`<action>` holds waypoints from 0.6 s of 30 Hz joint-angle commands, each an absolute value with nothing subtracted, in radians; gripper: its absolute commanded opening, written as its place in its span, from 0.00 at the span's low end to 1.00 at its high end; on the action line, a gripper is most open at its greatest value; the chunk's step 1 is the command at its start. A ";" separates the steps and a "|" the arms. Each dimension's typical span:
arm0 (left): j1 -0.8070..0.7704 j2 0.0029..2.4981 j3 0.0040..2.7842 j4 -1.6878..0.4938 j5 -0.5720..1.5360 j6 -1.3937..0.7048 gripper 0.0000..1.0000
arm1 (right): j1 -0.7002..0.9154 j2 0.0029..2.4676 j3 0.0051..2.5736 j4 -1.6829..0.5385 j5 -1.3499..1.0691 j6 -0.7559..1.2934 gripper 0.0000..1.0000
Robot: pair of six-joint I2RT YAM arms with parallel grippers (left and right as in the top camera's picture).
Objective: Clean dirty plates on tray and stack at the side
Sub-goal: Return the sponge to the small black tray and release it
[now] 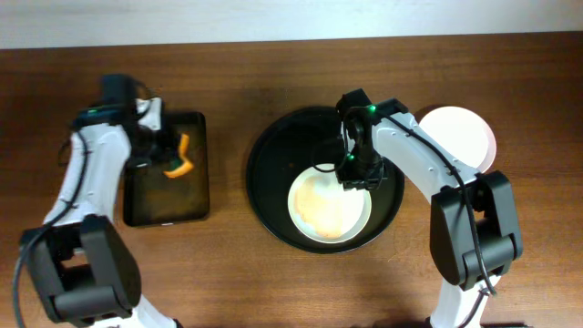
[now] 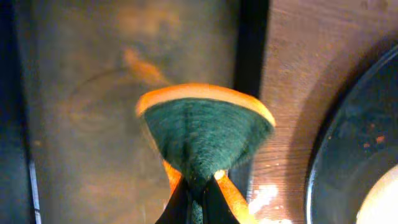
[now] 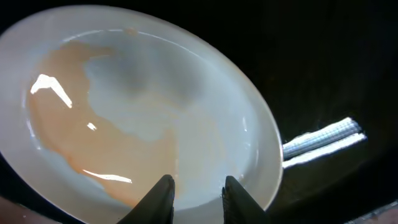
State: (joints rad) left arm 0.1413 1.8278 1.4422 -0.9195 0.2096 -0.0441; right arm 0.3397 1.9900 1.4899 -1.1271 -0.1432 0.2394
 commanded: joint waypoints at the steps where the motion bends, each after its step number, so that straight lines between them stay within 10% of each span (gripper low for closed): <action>1: 0.256 1.910 1.453 -0.906 0.454 0.115 0.00 | 0.310 1.969 1.504 -1.156 -0.096 0.244 0.28; 13: 0.304 2.140 1.503 -0.921 0.552 0.170 0.00 | 0.273 1.969 1.504 -1.186 -0.096 0.244 0.27; 18: 0.283 1.901 1.514 -0.914 0.124 -0.023 0.00 | 0.273 1.969 1.504 -1.190 -0.096 0.244 0.28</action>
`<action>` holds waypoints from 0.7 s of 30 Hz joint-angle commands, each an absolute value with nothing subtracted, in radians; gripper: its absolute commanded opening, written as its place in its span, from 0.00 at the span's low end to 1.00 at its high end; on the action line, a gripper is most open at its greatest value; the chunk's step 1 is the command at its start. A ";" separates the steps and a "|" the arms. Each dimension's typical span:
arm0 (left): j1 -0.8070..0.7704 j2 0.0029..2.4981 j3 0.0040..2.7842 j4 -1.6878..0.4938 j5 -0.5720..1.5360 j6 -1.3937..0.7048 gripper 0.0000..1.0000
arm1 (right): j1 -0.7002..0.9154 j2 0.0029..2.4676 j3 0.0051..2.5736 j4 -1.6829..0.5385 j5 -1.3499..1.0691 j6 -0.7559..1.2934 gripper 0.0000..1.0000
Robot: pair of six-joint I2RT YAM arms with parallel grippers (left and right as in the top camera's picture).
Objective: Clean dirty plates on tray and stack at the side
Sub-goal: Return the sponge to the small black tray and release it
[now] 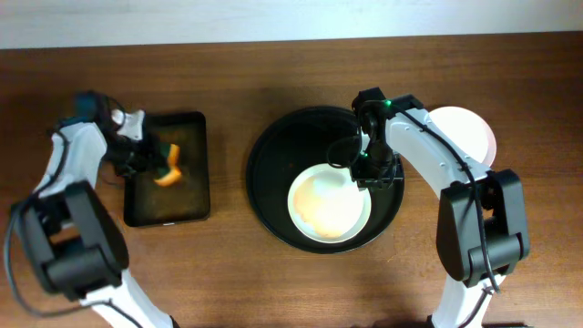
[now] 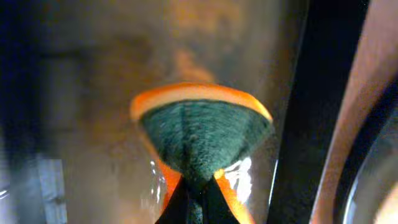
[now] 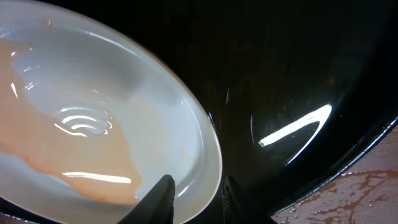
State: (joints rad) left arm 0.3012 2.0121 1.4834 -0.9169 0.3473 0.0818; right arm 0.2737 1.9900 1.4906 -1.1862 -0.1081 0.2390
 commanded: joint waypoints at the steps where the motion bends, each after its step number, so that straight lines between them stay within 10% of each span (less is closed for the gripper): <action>1: 0.257 1.902 1.510 -0.917 0.113 -0.023 0.00 | 0.274 1.969 1.504 -1.190 -0.096 0.244 0.27; 15: 0.061 1.897 1.137 -0.598 -0.060 -0.031 0.11 | 0.273 1.969 1.504 -1.205 -0.096 0.244 0.27; 21: 0.062 1.704 1.303 -0.680 -0.060 -0.031 0.75 | 0.273 1.969 1.504 -1.202 -0.096 0.243 0.39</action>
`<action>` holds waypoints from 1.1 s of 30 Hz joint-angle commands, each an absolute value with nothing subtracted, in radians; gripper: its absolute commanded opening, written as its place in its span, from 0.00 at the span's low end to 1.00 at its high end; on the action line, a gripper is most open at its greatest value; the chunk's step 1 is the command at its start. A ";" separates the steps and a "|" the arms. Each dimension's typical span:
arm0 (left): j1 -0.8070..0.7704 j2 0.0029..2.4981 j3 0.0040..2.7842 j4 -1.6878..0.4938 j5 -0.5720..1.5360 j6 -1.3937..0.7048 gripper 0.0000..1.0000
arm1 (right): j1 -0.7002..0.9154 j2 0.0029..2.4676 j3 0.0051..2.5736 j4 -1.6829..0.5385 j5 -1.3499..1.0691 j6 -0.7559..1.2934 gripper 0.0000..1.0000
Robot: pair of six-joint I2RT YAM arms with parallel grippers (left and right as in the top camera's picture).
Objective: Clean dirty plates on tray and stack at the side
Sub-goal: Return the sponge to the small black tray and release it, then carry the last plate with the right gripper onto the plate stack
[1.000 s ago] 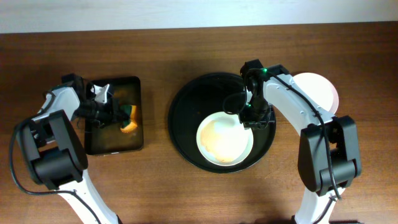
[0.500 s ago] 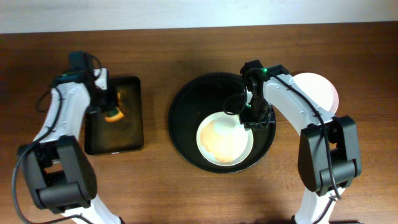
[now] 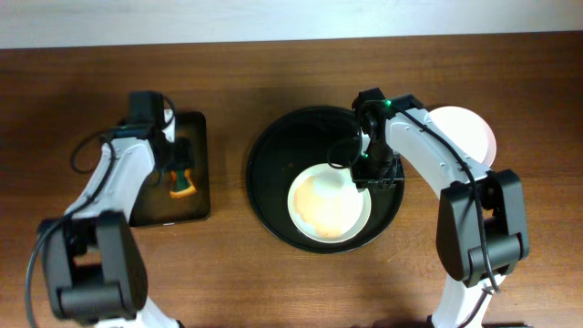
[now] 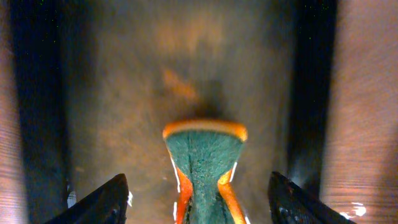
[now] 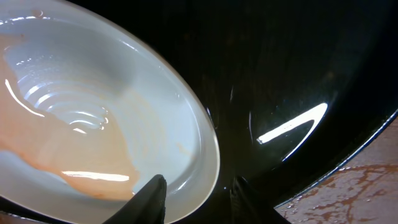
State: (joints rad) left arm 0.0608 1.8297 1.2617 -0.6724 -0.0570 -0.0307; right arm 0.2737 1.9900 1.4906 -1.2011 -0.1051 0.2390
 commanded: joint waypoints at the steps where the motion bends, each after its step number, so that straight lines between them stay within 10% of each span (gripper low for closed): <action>1: 0.061 1.647 1.303 -0.728 -0.050 -0.031 0.84 | 0.273 1.969 1.504 -1.195 -0.096 0.243 0.40; 5: 0.061 1.622 1.302 -0.907 0.121 -0.042 0.99 | 0.225 1.963 1.561 -1.224 -0.101 0.240 0.39; 17: 0.059 1.622 1.293 -0.967 0.158 -0.120 0.99 | 0.176 1.970 1.287 -1.033 -0.297 0.114 0.52; 19: 0.059 1.622 1.293 -0.967 0.158 -0.120 0.99 | 0.176 1.970 1.244 -1.008 -0.299 0.132 0.44; 22: 0.059 1.622 1.293 -0.967 0.158 -0.119 0.99 | 0.176 1.970 1.236 -1.008 -0.303 0.133 0.07; 33: 0.060 1.622 1.293 -0.957 0.157 -0.119 0.99 | 0.176 1.661 1.376 -1.034 0.102 0.158 0.04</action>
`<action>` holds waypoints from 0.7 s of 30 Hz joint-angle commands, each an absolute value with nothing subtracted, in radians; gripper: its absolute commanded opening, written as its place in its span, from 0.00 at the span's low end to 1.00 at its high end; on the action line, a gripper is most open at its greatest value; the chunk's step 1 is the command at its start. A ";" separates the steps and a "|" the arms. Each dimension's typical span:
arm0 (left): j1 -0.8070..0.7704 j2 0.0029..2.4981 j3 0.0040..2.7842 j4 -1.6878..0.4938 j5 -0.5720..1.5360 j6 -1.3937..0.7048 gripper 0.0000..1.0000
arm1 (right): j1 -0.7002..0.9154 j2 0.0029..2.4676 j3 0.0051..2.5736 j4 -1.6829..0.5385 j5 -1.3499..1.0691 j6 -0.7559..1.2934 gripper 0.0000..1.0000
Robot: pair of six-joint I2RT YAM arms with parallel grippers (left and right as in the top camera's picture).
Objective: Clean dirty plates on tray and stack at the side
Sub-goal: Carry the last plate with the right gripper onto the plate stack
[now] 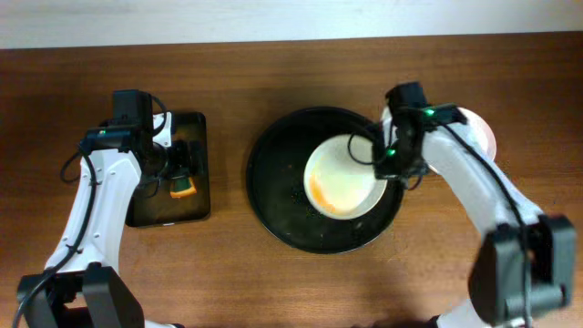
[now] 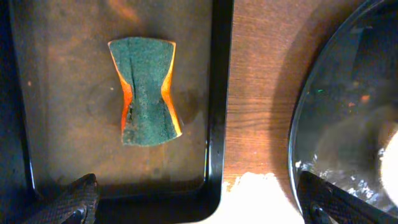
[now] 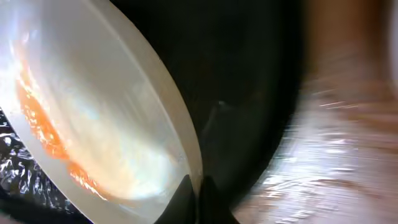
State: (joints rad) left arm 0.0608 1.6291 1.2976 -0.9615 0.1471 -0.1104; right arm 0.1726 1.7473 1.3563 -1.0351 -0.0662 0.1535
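A white dirty plate (image 1: 344, 178) with orange residue sits tilted in the round black tray (image 1: 273, 214). My right gripper (image 1: 383, 157) is shut on its right rim. In the right wrist view the plate (image 3: 93, 112) shows orange liquid pooled at its low side, and the right gripper (image 3: 196, 193) pinches the rim. My left gripper (image 1: 182, 162) hangs open over the small rectangular tray (image 1: 150, 210). The green and orange sponge (image 2: 146, 90) lies flat on it, ahead of the left gripper (image 2: 199, 205) and touching neither finger.
A clean white plate (image 1: 481, 128) lies on the table right of the round tray, partly hidden by my right arm. The wooden table (image 2: 261, 93) shows as a strip between the small tray and the round tray (image 2: 348, 93).
My right gripper has shut on the plate's rim, and the plate now sits tilted, farther up and right in the tray. My left gripper has drawn back from the sponge, which lies flat.
My left gripper held the sponge over the small tray while the right hung open over the plate. The right then stood at the plate's right rim. The left opened and left the sponge on the small tray. Now the right grips the tilted plate.
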 commanded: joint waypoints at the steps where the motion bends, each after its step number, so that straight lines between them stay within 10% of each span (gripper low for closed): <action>1: 0.060 1.622 1.293 -0.955 0.157 -0.119 0.99 | 0.178 1.627 1.376 -1.034 0.173 0.158 0.04; 13: 0.060 1.622 1.293 -0.951 0.158 -0.119 0.99 | 0.628 1.538 1.376 -1.009 1.078 0.242 0.04; 21: 0.060 1.622 1.293 -0.948 0.157 -0.119 0.99 | 0.605 1.538 1.376 -0.997 0.944 0.331 0.04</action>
